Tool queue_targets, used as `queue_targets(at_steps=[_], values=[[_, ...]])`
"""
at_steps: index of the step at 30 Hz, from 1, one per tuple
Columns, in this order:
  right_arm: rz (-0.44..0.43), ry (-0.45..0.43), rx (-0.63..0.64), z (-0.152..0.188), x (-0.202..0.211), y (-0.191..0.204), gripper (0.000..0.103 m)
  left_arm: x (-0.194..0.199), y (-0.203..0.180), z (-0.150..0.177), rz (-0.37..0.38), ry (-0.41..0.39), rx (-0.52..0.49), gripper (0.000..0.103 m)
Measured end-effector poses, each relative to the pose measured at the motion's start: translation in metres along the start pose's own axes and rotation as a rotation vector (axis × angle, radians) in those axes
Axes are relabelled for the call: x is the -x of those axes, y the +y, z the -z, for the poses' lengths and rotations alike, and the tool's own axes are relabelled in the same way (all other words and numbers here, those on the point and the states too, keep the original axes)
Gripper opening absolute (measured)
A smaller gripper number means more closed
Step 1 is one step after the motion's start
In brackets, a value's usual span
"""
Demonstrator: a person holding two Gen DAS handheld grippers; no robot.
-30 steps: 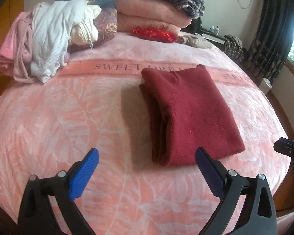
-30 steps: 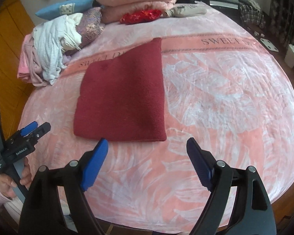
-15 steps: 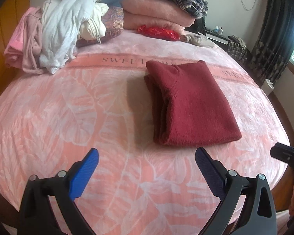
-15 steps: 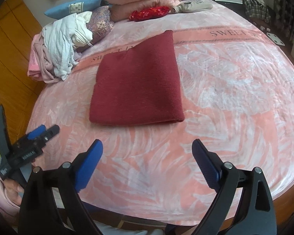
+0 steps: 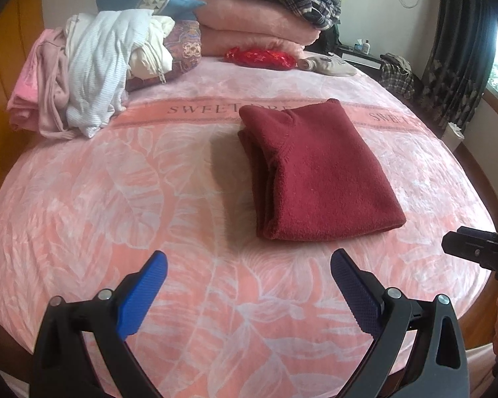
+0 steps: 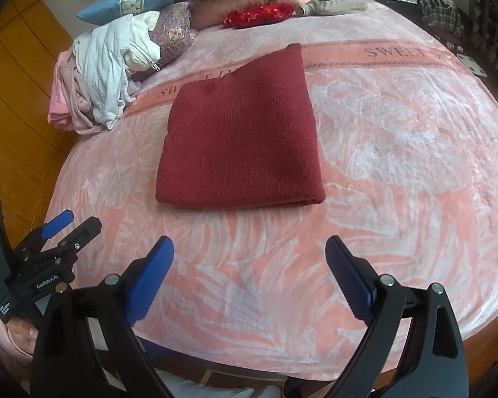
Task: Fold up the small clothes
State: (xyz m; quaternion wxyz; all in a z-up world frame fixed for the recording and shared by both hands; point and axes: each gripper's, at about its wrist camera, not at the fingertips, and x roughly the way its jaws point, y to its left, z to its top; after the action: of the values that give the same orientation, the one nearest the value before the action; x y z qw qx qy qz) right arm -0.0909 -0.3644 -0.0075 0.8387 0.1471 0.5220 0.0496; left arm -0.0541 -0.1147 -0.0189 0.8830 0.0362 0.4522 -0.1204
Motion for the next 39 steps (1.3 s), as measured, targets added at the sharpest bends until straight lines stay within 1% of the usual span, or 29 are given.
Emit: queue_targets(at_steps=[8, 23, 33, 39], values=[[-0.012, 0.008, 0.013, 0.002, -0.001, 0.002, 0.092, -0.004, -0.001, 0.002, -0.014, 0.021, -0.004, 0.099], [-0.012, 0.013, 0.007, 0.006, 0.0, 0.004, 0.092, -0.007, -0.003, 0.004, -0.028, 0.024, -0.007, 0.099], [-0.012, 0.018, 0.012, 0.006, -0.002, 0.003, 0.092, -0.009, -0.003, 0.005, -0.032, 0.022, -0.018, 0.099], [-0.012, 0.019, 0.012, 0.004, -0.003, -0.002, 0.093, -0.011, -0.006, 0.006, -0.03, 0.034, -0.036, 0.099]])
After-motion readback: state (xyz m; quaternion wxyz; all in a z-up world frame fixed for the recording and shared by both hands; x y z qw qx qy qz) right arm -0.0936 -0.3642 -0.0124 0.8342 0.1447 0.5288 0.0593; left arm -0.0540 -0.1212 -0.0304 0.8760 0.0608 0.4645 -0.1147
